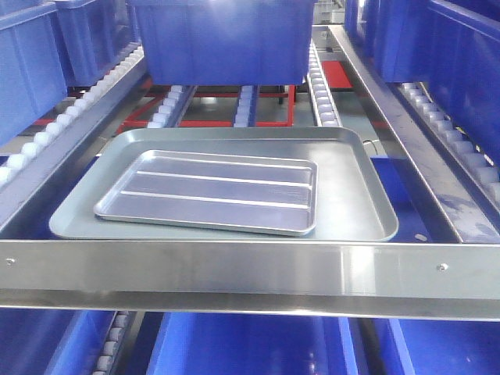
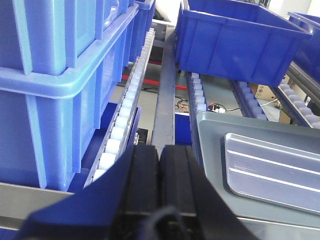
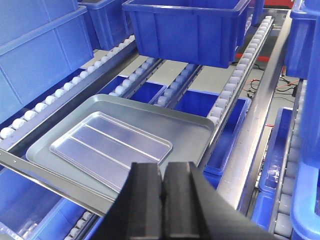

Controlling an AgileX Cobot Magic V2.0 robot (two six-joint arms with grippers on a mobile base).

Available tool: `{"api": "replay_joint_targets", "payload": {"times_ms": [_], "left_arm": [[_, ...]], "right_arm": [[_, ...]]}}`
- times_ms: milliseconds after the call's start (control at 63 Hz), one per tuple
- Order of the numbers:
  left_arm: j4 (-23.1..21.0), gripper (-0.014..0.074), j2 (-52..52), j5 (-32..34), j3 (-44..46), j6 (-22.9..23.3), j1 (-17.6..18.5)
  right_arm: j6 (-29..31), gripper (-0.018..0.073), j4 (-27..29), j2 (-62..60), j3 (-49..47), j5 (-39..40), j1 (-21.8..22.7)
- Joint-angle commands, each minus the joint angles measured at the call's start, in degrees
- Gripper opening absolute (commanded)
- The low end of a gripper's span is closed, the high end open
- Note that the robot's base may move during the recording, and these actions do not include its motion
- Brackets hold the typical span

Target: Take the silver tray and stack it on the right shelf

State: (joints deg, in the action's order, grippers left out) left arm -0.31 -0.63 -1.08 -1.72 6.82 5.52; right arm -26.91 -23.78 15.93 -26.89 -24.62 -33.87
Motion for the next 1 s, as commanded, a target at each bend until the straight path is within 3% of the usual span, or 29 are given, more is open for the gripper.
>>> {"api": "replay_joint_targets", "payload": {"times_ms": [0,127,206,301,428,492,730,920,984], "left_arm": [[-0.4,-0.0092,-0.8,5.1,-1.1,0.0,0.5],[-0.4,-0.0092,-0.8,5.1,-1.1,0.0,0.5],[-0.4,-0.0092,-0.8,5.1,-1.1,0.0,0.5],[-0.4,-0.0092,-0.8,5.1,-1.1,0.0,0.5],[-0.4,-0.0092,-0.8,5.1,-1.1,0.0,0.5],[-0.4,-0.0092,-0.8,5.1,-1.1,0.0,0.5],[-0.4,-0.0092,-0.8,5.1,-1.1,0.0,0.5],[-0.4,-0.0092,-0.8,5.1,-1.1,0.0,0.5],[-0.4,-0.0092,-0.8,5.1,-1.1,0.0,0.5]], "right_arm": [[0.3,0.0053,-1.7,0.5,-1.5,4.8,0.0],[0.5,0.0053,-1.7,0.5,-1.5,4.5,0.1],[1.9,0.0053,-0.6,0.5,-1.5,3.9,2.5],[8.6,0.0053,6.2,0.5,-1.1,4.2,8.9],[22.4,0.0053,19.3,-0.3,2.2,7.5,21.5],[25.2,0.0053,23.1,-1.6,5.5,10.7,25.8],[25.3,0.0053,24.4,-12.4,19.6,21.5,37.0],[25.2,0.0053,24.4,-17.8,27.7,26.2,38.7],[25.2,0.0053,24.4,-17.7,27.5,24.6,38.7]]}}
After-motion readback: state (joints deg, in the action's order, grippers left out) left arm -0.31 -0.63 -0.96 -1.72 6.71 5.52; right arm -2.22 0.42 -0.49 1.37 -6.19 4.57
